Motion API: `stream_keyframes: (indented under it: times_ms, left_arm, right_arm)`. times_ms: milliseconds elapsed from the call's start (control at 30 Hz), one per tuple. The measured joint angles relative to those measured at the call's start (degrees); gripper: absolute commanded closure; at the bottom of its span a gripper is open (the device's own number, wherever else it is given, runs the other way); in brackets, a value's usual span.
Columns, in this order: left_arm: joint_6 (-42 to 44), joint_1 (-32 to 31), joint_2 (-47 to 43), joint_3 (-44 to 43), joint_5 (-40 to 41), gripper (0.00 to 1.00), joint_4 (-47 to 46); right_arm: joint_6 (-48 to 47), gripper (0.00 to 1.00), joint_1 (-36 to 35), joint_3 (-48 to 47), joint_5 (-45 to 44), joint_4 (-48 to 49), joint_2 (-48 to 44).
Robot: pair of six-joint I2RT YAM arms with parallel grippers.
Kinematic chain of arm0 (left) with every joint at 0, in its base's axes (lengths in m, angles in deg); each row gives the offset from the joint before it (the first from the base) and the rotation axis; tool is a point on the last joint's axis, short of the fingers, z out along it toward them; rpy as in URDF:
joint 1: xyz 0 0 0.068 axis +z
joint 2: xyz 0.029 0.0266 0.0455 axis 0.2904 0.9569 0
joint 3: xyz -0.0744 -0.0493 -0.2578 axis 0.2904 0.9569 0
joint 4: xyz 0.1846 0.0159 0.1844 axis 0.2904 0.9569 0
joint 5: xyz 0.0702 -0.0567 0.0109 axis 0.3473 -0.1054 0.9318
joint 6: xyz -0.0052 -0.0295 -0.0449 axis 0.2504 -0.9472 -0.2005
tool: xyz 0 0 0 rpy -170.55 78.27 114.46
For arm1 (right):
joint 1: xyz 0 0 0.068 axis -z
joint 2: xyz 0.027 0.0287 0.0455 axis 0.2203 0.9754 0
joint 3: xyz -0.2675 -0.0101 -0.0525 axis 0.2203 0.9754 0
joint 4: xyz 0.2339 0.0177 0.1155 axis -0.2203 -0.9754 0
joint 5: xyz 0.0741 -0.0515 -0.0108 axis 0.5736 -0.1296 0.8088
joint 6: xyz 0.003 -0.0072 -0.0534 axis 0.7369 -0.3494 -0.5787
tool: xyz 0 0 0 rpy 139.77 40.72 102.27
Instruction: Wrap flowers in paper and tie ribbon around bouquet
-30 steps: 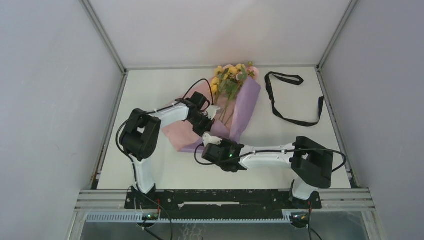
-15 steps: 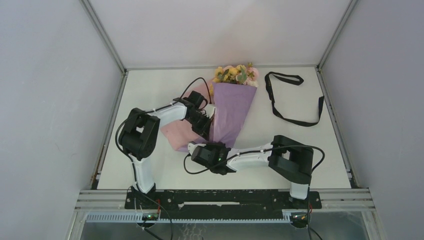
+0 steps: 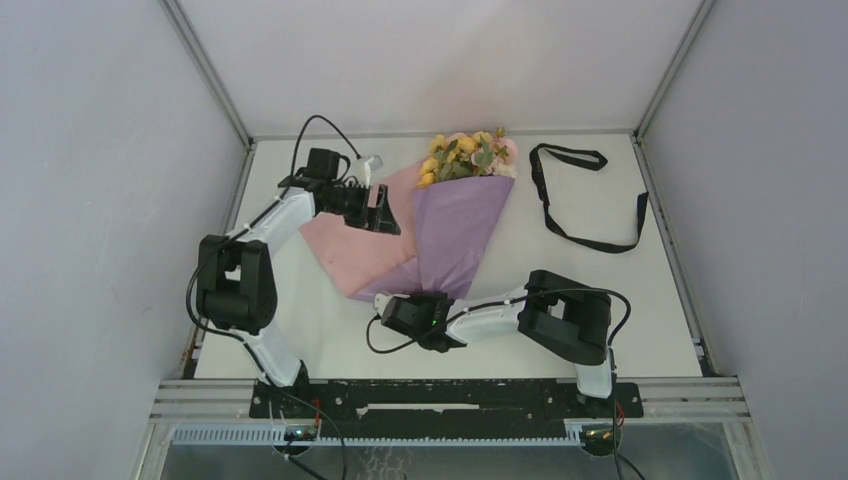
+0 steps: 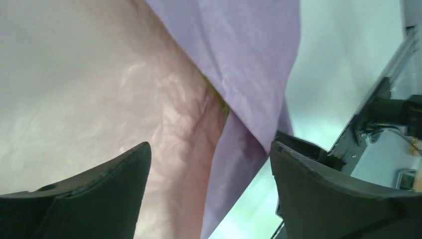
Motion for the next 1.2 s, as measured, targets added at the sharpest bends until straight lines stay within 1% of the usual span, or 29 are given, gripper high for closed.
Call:
stream_keyframes:
  times_ms: [133,300,433,467,500,567,600,733,767,800,833,867,967,1033,1100,1200]
  left_arm:
    - [-6.88,0.57,-0.33,1.49,-4.57,0.00,-6.40]
    - [-14.58,-0.59,3.43,2.14,-6.64,0.00,-9.31]
    - [-18.93,-1.51,7.17,2.14,-7.19,0.06,-10.19]
    - [-19.85,-1.95,7.85,2.14,-7.26,0.09,-10.36]
    - [-20.74,-2.60,8.35,2.14,-7.32,0.15,-10.75]
    - [-22.18,-4.04,8.96,2.12,-7.67,0.23,-12.04]
    - [-23.02,-4.61,9.25,2.10,-8.02,0.28,-12.68]
    - [-26.64,-6.34,10.86,1.81,-10.38,0.63,-16.11]
    - [-27.47,-6.51,11.21,1.81,-10.86,0.75,-16.79]
    - [-28.11,-6.51,11.47,1.79,-11.47,0.89,-17.38]
    - [-28.61,-6.49,11.63,1.73,-11.93,0.98,-17.79]
    - [-29.09,-6.49,11.67,1.66,-12.31,1.00,-17.99]
    - [-29.51,-6.36,11.67,1.16,-13.73,1.00,-18.25]
    - [-29.46,-6.27,11.67,0.98,-13.97,1.00,-18.16]
    - [-29.14,-5.86,11.72,0.96,-13.29,1.00,-17.64]
    - [-28.52,-4.63,12.50,0.68,-11.02,1.00,-17.00]
  right_arm:
    - [0.00,1.00,0.00,0.00,0.04,0.17,0.00]
    - [0.02,1.00,0.00,0.00,0.04,0.20,0.00]
    - [0.22,1.00,0.00,0.00,0.04,0.13,0.00]
    - [0.35,1.00,0.02,0.00,0.04,0.13,0.00]
    - [0.42,1.00,0.00,0.00,0.04,0.11,0.00]
    - [0.50,1.00,0.02,0.00,0.04,0.11,0.00]
    - [0.57,1.00,0.02,0.00,0.02,0.11,0.00]
    - [0.59,1.00,0.02,0.00,0.02,0.11,0.00]
    - [0.59,1.00,0.02,0.00,0.04,0.11,0.00]
    - [0.59,1.00,0.02,0.00,0.02,0.09,0.00]
    - [0.59,1.00,0.02,0.00,0.02,0.04,0.00]
    - [0.59,1.00,0.02,0.00,0.02,-0.02,0.00]
    - [0.57,1.00,0.02,-0.13,-0.17,-0.22,0.00]
    - [0.55,0.93,0.00,-0.31,-0.22,-0.37,-0.02]
    - [0.44,0.79,-0.04,-0.31,-0.39,-0.66,-0.22]
    - [0.94,0.68,-0.44,-0.31,-0.33,-2.19,-1.07]
